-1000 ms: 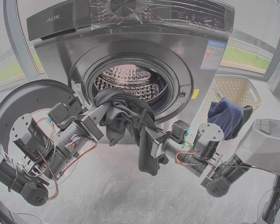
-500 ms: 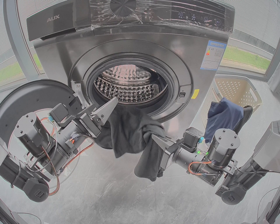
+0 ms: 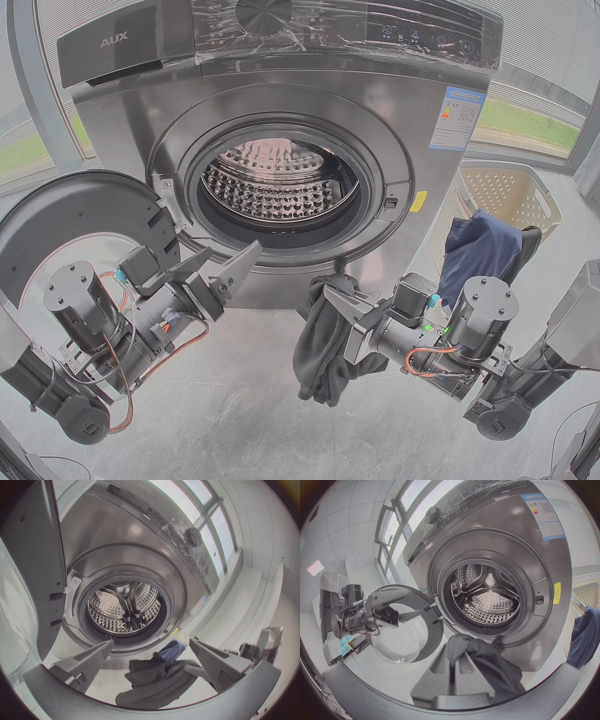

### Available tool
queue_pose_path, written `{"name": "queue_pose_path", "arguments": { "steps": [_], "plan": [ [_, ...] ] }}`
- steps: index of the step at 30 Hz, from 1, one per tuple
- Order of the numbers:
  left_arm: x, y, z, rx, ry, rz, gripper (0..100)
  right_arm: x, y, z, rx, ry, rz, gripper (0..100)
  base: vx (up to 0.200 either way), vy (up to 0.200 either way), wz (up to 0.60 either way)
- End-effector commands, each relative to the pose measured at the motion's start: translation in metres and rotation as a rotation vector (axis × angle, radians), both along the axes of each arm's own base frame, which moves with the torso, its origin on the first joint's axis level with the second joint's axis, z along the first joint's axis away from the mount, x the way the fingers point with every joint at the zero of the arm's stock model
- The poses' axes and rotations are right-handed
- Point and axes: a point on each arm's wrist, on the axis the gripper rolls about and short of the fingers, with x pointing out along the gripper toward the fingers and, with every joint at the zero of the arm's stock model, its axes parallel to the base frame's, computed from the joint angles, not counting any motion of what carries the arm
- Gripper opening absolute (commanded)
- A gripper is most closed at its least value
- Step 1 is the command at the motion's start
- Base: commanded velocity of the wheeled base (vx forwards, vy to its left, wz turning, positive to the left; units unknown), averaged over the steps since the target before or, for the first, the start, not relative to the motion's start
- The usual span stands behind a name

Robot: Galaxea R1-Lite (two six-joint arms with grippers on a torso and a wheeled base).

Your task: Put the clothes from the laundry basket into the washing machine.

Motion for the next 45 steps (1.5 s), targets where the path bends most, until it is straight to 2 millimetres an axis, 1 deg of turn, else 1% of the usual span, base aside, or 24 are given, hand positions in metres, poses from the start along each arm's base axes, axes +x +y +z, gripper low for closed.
{"name": "queue_pose_path", "arguments": {
  "steps": [1, 5, 7, 11, 18, 20, 23, 26, 29, 32, 33, 36, 40, 45],
  "plan": [
    [-0.007, -0.005, -0.021, 0.081, 0.052, -0.029, 100, 0.002, 0.001, 0.005, 0.019, -0.013, -0.002, 0, 0.0, 0.0, 0.0],
    [-0.014, -0.007, -0.029, 0.134, 0.063, -0.063, 100, 0.006, 0.002, 0.009, 0.039, -0.028, -0.015, 0, 0.0, 0.0, 0.0],
    [-0.02, -0.008, -0.034, 0.161, 0.077, -0.092, 100, 0.011, 0.003, 0.016, 0.062, -0.045, -0.044, 0, 0.0, 0.0, 0.0],
    [-0.03, -0.009, -0.044, 0.199, 0.109, -0.144, 100, 0.013, 0.009, 0.021, 0.093, -0.053, -0.039, 0, 0.0, 0.0, 0.0],
    [-0.033, -0.01, -0.064, 0.326, 0.129, -0.163, 100, 0.019, 0.021, 0.028, 0.132, -0.079, -0.042, 0, 0.0, 0.0, 0.0],
    [-0.033, -0.01, -0.064, 0.328, 0.128, -0.163, 100, 0.019, 0.021, 0.028, 0.134, -0.08, -0.043, 0, 0.0, 0.0, 0.0],
    [-0.037, -0.017, -0.063, 0.324, 0.115, -0.199, 100, 0.023, 0.029, 0.027, 0.143, -0.076, -0.056, 0, 0.0, 0.0, 0.0],
    [-0.039, -0.025, -0.066, 0.329, 0.121, -0.227, 100, 0.023, 0.032, 0.026, 0.15, -0.069, -0.062, 0, 0.0, 0.0, 0.0],
    [-0.031, -0.034, -0.073, 0.341, 0.126, -0.226, 100, 0.022, 0.036, 0.023, 0.146, -0.064, -0.056, 0, 0.0, 0.0, 0.0],
    [-0.031, -0.034, -0.073, 0.341, 0.126, -0.226, 100, 0.022, 0.036, 0.023, 0.146, -0.064, -0.056, 0, 0.0, 0.0, 0.0],
    [-0.018, -0.043, -0.079, 0.342, 0.128, -0.219, 100, 0.024, 0.041, 0.022, 0.152, -0.069, -0.05, 0, 0.0, 0.0, 0.0],
    [-0.012, -0.049, -0.084, 0.347, 0.131, -0.21, 100, 0.023, 0.044, 0.023, 0.157, -0.072, -0.044, 0, 0.0, 0.0, 0.0],
    [0.001, -0.058, -0.083, 0.334, 0.103, -0.168, 100, 0.021, 0.046, 0.024, 0.16, -0.071, -0.036, 0, 0.0, 0.0, 0.0],
    [0.014, -0.065, -0.083, 0.338, 0.068, -0.14, 100, 0.019, 0.047, 0.024, 0.161, -0.07, -0.032, 0, 0.0, 0.0, 0.0]
  ]
}}
